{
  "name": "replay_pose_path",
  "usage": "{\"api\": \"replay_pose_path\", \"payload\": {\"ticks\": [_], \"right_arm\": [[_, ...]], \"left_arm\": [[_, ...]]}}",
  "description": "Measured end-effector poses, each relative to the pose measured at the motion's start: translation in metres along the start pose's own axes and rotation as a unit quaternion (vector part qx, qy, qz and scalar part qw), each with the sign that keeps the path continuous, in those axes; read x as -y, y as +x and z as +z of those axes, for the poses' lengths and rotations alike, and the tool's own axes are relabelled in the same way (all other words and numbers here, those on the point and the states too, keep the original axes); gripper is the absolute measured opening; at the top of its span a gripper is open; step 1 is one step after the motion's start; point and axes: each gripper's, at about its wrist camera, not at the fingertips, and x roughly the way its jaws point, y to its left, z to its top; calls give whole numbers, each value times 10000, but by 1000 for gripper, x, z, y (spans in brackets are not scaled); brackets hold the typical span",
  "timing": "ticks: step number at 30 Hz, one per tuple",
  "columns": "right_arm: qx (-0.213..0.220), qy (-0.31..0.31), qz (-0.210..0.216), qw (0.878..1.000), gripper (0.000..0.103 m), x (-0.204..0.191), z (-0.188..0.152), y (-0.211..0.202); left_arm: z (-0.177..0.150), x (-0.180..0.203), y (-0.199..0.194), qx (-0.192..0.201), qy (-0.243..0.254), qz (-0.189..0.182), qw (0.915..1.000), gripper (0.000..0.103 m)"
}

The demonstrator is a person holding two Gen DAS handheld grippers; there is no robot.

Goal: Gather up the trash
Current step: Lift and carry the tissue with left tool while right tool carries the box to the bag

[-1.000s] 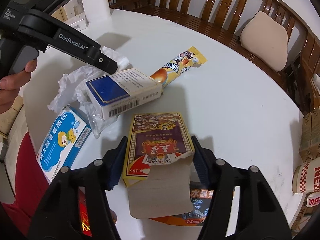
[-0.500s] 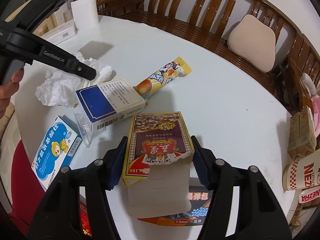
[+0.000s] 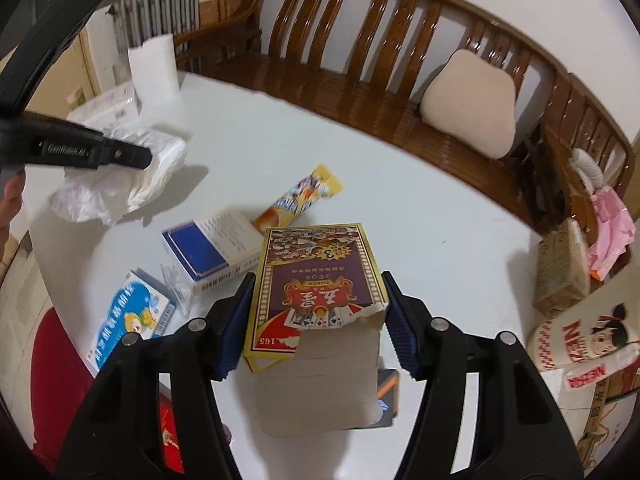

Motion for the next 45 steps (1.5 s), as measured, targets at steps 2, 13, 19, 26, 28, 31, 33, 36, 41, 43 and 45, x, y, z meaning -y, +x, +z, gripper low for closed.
{"api": "replay_pose_path", "payload": {"ticks": [2, 13, 19, 26, 28, 31, 33, 36, 41, 43, 45], "right_arm": [[110, 38, -31, 9999, 60, 1, 3, -13], [834, 72, -241, 9962, 60, -22, -5, -113], [1115, 34, -273, 9934, 60, -42, -24, -164], [1269, -48, -278, 9915, 60, -66, -57, -205], [1282, -67, -264, 9914, 60, -71, -65, -212], [1305, -84, -244, 9911, 60, -80, -80, -223], [1300, -86, -204, 9913, 60, -84, -88, -226], [1286, -101, -167, 9915, 60, -92, -102, -231], [1224, -188, -107, 9922, 60, -109, -126, -232], [1184, -209, -61, 9927, 60, -117, -136, -232], [1130, -188, -14, 9934, 60, -121, -145, -231]], "left_arm": [[-4, 6, -14, 167, 95, 88, 9998, 16], [-42, 38, -103, 726, 545, -123, 9958, 16], [-81, 55, -140, 844, 801, -146, 9931, 16], [-128, 74, -161, 800, 1042, -298, 9909, 16], [-141, 78, -162, 762, 1068, -371, 9907, 16], [-160, 82, -162, 718, 1096, -427, 9905, 16], [-171, 84, -160, 666, 1106, -457, 9906, 16], [-188, 88, -157, 595, 1151, -519, 9902, 16], [-211, 93, -152, 581, 1214, -523, 9895, 16], [-221, 95, -149, 563, 1231, -544, 9893, 16], [-229, 98, -146, 519, 1236, -621, 9890, 16]]}}
